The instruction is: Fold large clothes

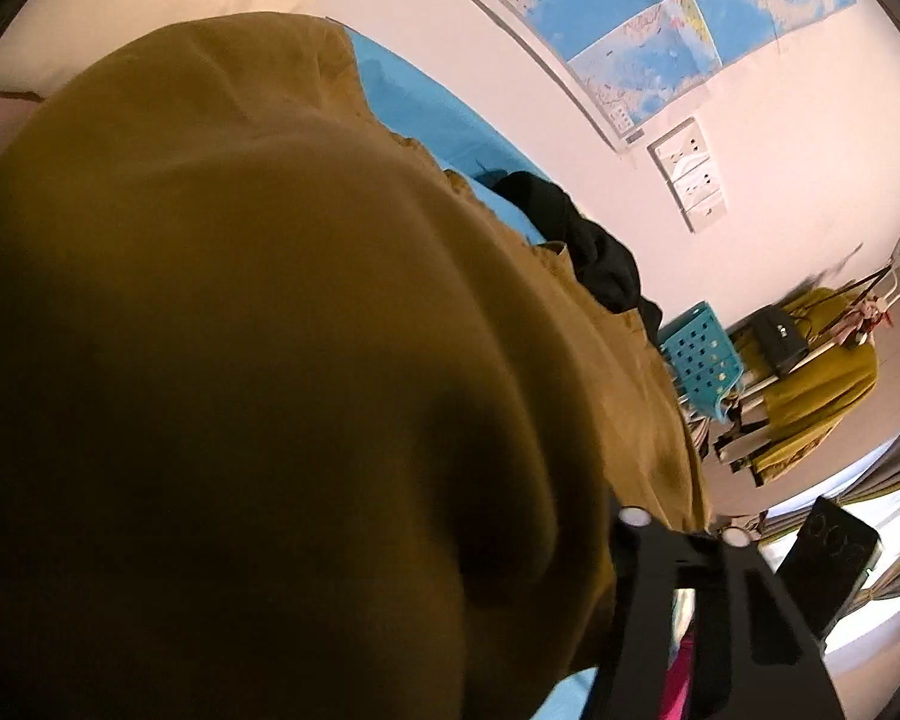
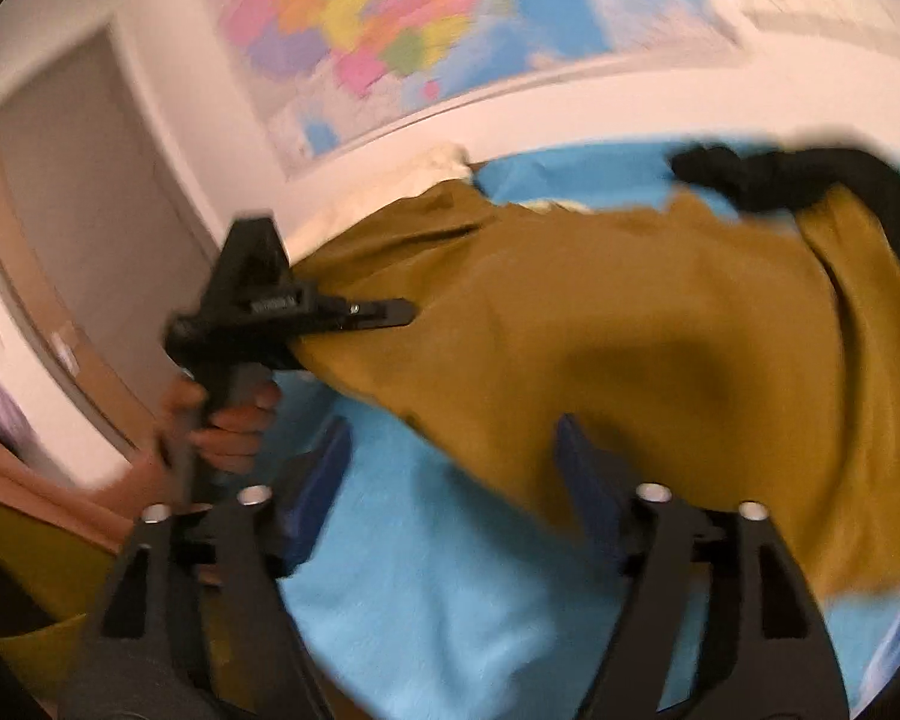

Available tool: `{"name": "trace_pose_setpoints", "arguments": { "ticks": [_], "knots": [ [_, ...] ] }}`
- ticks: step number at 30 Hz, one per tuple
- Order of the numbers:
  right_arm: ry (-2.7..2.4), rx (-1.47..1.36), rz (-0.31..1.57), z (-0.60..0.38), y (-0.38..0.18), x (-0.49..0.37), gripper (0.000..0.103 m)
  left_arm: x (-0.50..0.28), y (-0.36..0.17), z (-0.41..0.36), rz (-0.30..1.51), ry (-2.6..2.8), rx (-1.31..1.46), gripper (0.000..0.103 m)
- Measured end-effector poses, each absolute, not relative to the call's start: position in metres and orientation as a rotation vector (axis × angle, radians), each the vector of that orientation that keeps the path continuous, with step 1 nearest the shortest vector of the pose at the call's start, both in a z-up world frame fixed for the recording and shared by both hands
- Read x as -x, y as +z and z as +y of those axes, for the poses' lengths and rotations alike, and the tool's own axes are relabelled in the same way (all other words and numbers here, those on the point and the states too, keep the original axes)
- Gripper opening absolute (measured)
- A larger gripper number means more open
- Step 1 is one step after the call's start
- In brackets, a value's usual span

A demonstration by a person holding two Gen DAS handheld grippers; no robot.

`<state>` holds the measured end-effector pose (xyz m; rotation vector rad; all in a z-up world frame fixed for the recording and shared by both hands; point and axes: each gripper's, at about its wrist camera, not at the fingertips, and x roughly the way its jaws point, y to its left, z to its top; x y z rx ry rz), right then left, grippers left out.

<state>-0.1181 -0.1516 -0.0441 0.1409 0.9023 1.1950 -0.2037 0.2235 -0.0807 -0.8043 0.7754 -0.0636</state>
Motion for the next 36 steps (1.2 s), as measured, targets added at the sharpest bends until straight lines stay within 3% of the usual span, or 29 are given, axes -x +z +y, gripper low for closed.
{"name": "trace_pose_setpoints", "arguments": {
  "ticks": [4, 9, 14, 20, 27, 29, 32, 34, 35, 36],
  "knots": [
    [1.099, -0.346, 1.034, -0.208, -0.064, 0.106, 0.076, 0.202, -0.079, 0.219, 0.778, -0.063, 0.795, 0.051],
    [0.971, -0.515, 1.057, -0.236, -0.075, 0.093, 0.079, 0.204, -0.078, 0.219, 0.781, -0.069, 0.787, 0.051],
    [0.825, -0.532, 1.052, -0.22, -0.084, 0.072, 0.077, 0.201, -0.076, 0.218, 0.785, -0.086, 0.783, 0.051],
    [0.694, -0.48, 0.983, -0.19, -0.086, 0.059, 0.083, 0.199, -0.075, 0.215, 0.787, -0.105, 0.779, 0.053],
    [0.707, -0.515, 0.897, -0.171, -0.08, 0.043, 0.079, 0.191, -0.066, 0.207, 0.798, -0.068, 0.689, 0.066],
    [0.707, -0.508, 0.921, -0.167, -0.085, 0.036, 0.078, 0.19, -0.061, 0.204, 0.761, 0.0, 0.636, 0.079],
    [0.694, -0.501, 0.94, -0.163, -0.092, 0.03, 0.072, 0.184, -0.061, 0.197, 0.747, 0.015, 0.603, 0.088],
    [0.696, -0.487, 0.935, -0.161, -0.091, 0.03, 0.071, 0.181, -0.059, 0.193, 0.765, 0.029, 0.582, 0.086],
    [0.695, -0.48, 0.931, -0.161, -0.091, 0.029, 0.064, 0.177, -0.055, 0.194, 0.771, 0.041, 0.586, 0.081],
    [0.697, -0.47, 0.927, -0.162, -0.091, 0.028, 0.053, 0.173, -0.053, 0.195, 0.78, 0.067, 0.585, 0.065]
  ]
}}
